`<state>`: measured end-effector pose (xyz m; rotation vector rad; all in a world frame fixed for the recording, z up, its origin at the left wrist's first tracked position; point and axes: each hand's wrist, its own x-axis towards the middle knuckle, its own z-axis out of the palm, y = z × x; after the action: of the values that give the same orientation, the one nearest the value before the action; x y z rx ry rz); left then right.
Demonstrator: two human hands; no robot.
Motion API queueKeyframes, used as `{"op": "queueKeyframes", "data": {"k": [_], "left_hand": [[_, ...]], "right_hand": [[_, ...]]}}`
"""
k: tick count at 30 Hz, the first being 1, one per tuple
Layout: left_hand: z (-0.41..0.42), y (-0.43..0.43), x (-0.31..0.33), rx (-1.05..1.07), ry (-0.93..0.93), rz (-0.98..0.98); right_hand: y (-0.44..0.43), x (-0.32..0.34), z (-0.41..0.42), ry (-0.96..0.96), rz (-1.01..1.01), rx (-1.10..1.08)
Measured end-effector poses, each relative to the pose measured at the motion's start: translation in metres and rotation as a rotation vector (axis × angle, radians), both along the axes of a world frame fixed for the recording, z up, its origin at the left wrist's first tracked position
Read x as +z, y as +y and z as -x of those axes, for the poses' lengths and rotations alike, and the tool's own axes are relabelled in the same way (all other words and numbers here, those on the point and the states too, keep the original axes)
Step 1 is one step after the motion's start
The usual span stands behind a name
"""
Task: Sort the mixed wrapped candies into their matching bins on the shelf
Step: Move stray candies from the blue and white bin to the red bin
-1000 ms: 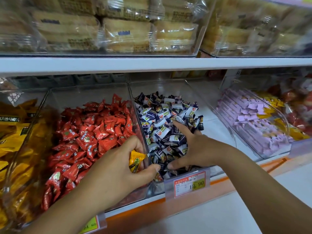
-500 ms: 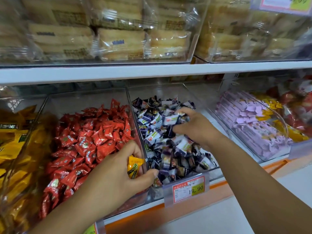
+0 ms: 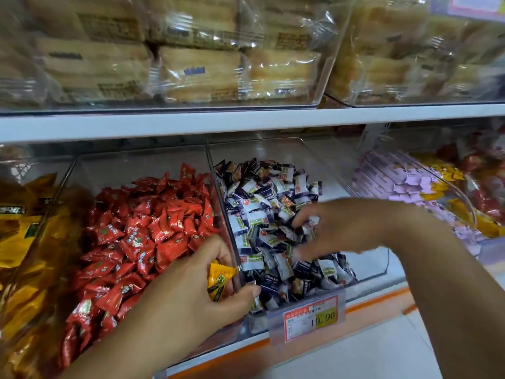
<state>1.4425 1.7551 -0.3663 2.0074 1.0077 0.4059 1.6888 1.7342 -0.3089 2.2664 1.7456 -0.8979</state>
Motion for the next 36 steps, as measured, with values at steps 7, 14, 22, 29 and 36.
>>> {"op": "queueKeyframes", "data": {"k": [7, 14, 22, 29, 36], "left_hand": [[-0.001, -0.001, -0.004, -0.015, -0.05, -0.015], [-0.001, -0.003, 0.0, -0.026, -0.048, 0.005], [-0.001, -0.003, 0.002, -0.03, -0.051, 0.006], [-0.001, -0.002, -0.001, -0.025, -0.049, -0.017], [-0.002, -0.001, -0.001, -0.019, -0.043, -0.025]], "right_hand": [[-0.011, -0.055, 0.01, -0.071, 0.105, 0.036], [-0.006, -0.055, 0.009, 0.058, 0.012, -0.01], [-0.004, -0.065, 0.008, 0.3, -0.103, -0.197], [0.007, -0.038, 0.002, 0.538, -0.342, -0.338], [0.04, -0.021, 0.012, 0.566, -0.642, -0.358]]}}
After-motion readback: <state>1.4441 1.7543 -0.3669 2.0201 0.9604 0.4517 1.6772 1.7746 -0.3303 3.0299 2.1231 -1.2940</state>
